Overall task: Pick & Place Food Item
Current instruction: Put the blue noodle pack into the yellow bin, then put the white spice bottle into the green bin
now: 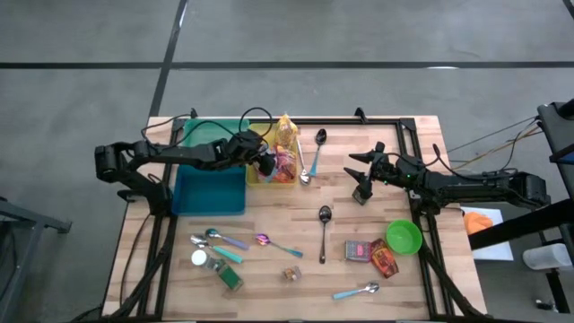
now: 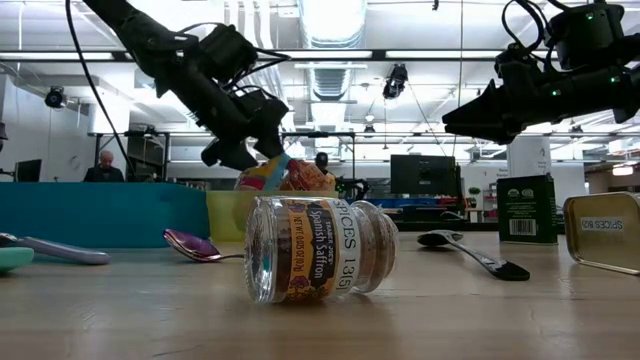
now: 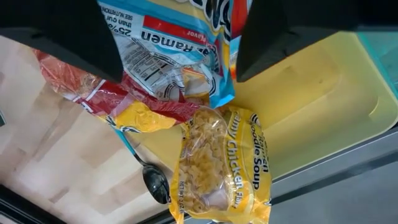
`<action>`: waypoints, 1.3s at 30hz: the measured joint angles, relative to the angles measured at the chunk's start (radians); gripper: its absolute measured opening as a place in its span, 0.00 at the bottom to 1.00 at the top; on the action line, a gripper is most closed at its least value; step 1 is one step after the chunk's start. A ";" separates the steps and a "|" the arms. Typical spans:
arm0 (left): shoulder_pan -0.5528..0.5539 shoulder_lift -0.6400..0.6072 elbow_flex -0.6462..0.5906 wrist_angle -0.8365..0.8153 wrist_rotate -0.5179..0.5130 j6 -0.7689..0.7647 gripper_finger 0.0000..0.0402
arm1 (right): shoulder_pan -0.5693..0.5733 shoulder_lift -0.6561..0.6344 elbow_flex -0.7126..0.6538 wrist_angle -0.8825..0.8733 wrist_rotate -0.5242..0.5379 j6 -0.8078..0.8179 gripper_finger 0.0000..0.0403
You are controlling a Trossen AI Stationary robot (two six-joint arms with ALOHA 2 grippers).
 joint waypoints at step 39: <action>-0.333 -0.212 0.107 -0.201 -0.306 0.032 0.89 | 0.000 0.000 0.000 0.000 0.000 0.000 0.61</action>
